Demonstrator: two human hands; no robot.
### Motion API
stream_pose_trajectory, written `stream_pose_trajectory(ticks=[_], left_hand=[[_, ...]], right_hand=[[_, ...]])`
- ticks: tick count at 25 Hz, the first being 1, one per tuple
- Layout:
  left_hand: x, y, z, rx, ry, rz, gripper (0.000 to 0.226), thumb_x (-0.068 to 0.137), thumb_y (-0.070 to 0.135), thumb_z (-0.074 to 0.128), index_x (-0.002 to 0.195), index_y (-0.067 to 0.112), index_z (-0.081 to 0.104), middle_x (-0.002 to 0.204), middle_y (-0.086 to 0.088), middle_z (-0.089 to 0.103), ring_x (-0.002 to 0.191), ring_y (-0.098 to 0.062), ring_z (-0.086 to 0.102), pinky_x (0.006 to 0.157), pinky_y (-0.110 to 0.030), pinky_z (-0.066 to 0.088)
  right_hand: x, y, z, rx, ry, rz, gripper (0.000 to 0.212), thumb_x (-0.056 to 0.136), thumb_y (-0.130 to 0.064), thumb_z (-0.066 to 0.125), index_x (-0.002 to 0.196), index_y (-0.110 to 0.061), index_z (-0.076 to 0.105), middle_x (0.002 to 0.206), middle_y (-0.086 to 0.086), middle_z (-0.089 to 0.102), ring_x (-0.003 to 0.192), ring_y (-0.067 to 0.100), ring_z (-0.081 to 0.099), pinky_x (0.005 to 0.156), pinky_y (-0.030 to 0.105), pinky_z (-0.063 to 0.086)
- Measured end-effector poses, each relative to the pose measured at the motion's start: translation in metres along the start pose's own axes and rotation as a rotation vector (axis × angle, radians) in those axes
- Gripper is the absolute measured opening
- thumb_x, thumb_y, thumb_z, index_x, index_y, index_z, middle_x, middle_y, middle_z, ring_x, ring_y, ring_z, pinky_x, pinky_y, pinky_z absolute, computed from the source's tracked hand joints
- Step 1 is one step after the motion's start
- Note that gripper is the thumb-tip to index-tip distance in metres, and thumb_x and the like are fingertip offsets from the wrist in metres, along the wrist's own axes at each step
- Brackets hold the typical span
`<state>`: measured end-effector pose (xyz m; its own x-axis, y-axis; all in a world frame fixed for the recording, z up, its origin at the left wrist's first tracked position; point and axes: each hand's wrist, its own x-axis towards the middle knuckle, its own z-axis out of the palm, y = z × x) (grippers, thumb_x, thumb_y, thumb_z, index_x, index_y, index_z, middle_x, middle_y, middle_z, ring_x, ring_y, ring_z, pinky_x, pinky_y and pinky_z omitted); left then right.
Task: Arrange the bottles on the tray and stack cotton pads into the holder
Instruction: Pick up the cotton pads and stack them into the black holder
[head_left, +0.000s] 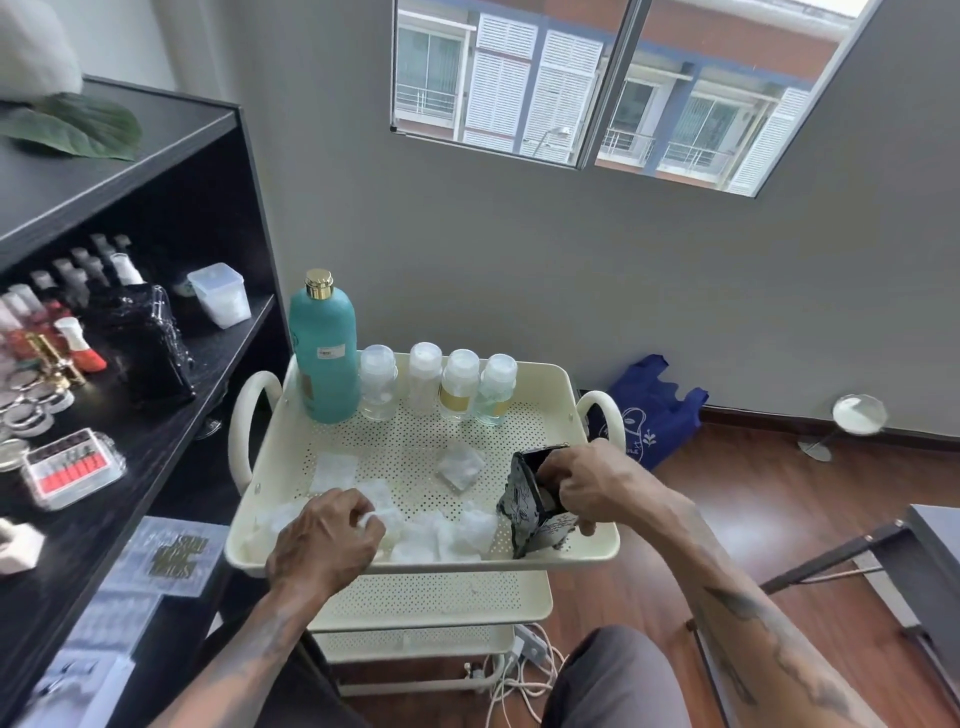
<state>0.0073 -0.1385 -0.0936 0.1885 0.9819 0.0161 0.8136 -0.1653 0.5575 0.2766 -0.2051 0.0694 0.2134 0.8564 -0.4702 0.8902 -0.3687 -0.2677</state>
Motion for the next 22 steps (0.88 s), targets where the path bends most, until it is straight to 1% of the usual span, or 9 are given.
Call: stream_pose_trajectory(ticks=[2, 6, 7, 9, 11, 12, 16, 20, 22], left_hand=[[0.0, 0.0, 0.001, -0.002, -0.006, 0.002, 0.014, 0.086, 0.045, 0.053, 0.091, 0.034, 0.061, 0.089, 0.016, 0.059, 0.08, -0.006, 0.056, 0.063, -0.028, 0.04], [0.0, -0.006, 0.002, -0.068, 0.012, 0.002, 0.018, 0.09, 0.041, 0.054, 0.101, 0.033, 0.066, 0.096, 0.013, 0.062, 0.088, -0.008, 0.057, 0.068, -0.028, 0.043], [0.0, -0.007, 0.002, -0.098, 0.026, 0.02, 0.019, 0.091, 0.039, 0.055, 0.103, 0.031, 0.067, 0.098, 0.012, 0.063, 0.091, -0.008, 0.057, 0.07, -0.028, 0.044], [0.001, -0.008, 0.0, -0.161, 0.06, 0.059, 0.015, 0.092, 0.035, 0.059, 0.101, 0.027, 0.068, 0.1, 0.011, 0.063, 0.097, -0.009, 0.056, 0.074, -0.028, 0.044], [0.002, -0.007, -0.003, -0.241, 0.076, 0.052, 0.008, 0.091, 0.03, 0.061, 0.093, 0.025, 0.066, 0.097, 0.009, 0.065, 0.095, -0.01, 0.058, 0.075, -0.03, 0.046], [0.002, -0.005, -0.006, -0.297, 0.076, 0.019, 0.006, 0.091, 0.029, 0.061, 0.091, 0.024, 0.065, 0.094, 0.008, 0.066, 0.092, -0.011, 0.06, 0.074, -0.031, 0.048], [0.003, -0.001, -0.027, -0.639, 0.058, -0.18, 0.01, 0.086, 0.021, 0.069, 0.093, 0.026, 0.063, 0.095, 0.007, 0.068, 0.094, -0.015, 0.064, 0.077, -0.032, 0.051], [0.004, 0.006, -0.052, -1.137, -0.049, -0.404, 0.042, 0.074, -0.007, 0.063, 0.108, 0.016, 0.063, 0.11, -0.009, 0.066, 0.096, -0.027, 0.062, 0.08, -0.04, 0.052], [0.002, 0.015, -0.056, -1.255, -0.128, -0.457, 0.042, 0.074, -0.014, 0.059, 0.107, 0.011, 0.065, 0.106, -0.013, 0.068, 0.092, -0.028, 0.063, 0.079, -0.039, 0.052]], right_hand=[[0.006, -0.011, -0.004, -0.159, -0.228, 0.021, 0.043, 0.089, -0.004, 0.039, 0.123, -0.017, 0.062, 0.089, 0.0, 0.074, 0.041, 0.002, 0.061, 0.043, 0.019, 0.045], [0.024, -0.025, -0.008, -0.351, -0.351, 0.089, 0.029, 0.094, -0.008, 0.042, 0.115, -0.007, 0.062, 0.078, 0.003, 0.071, 0.051, 0.009, 0.058, 0.052, 0.023, 0.046], [0.026, -0.021, -0.007, -0.318, -0.304, 0.062, 0.029, 0.093, -0.008, 0.043, 0.113, -0.008, 0.064, 0.078, 0.003, 0.071, 0.053, 0.011, 0.061, 0.055, 0.025, 0.051], [0.02, -0.006, -0.005, -0.074, -0.016, -0.039, 0.031, 0.089, -0.009, 0.046, 0.108, -0.02, 0.068, 0.083, -0.002, 0.07, 0.062, 0.013, 0.067, 0.063, 0.026, 0.058], [0.011, 0.019, -0.001, 0.093, 0.336, -0.137, 0.034, 0.083, -0.012, 0.05, 0.106, -0.03, 0.068, 0.102, -0.007, 0.067, 0.083, 0.015, 0.065, 0.077, 0.027, 0.054], [0.007, 0.032, 0.002, 0.07, 0.392, -0.176, 0.038, 0.081, -0.014, 0.053, 0.112, -0.034, 0.064, 0.116, -0.009, 0.061, 0.092, 0.014, 0.06, 0.086, 0.029, 0.05], [0.003, 0.064, 0.028, 0.174, 0.176, -0.265, 0.064, 0.085, -0.015, 0.056, 0.14, -0.041, 0.04, 0.145, -0.01, 0.042, 0.12, 0.011, 0.05, 0.108, 0.038, 0.041], [0.005, 0.079, 0.039, 0.392, 0.165, -0.319, 0.07, 0.089, -0.022, 0.061, 0.142, -0.053, 0.027, 0.148, -0.012, 0.043, 0.119, 0.006, 0.054, 0.102, 0.032, 0.044], [0.006, 0.082, 0.043, 0.421, 0.187, -0.347, 0.074, 0.085, -0.033, 0.068, 0.141, -0.058, 0.025, 0.147, -0.02, 0.039, 0.12, 0.0, 0.052, 0.099, 0.032, 0.048]])
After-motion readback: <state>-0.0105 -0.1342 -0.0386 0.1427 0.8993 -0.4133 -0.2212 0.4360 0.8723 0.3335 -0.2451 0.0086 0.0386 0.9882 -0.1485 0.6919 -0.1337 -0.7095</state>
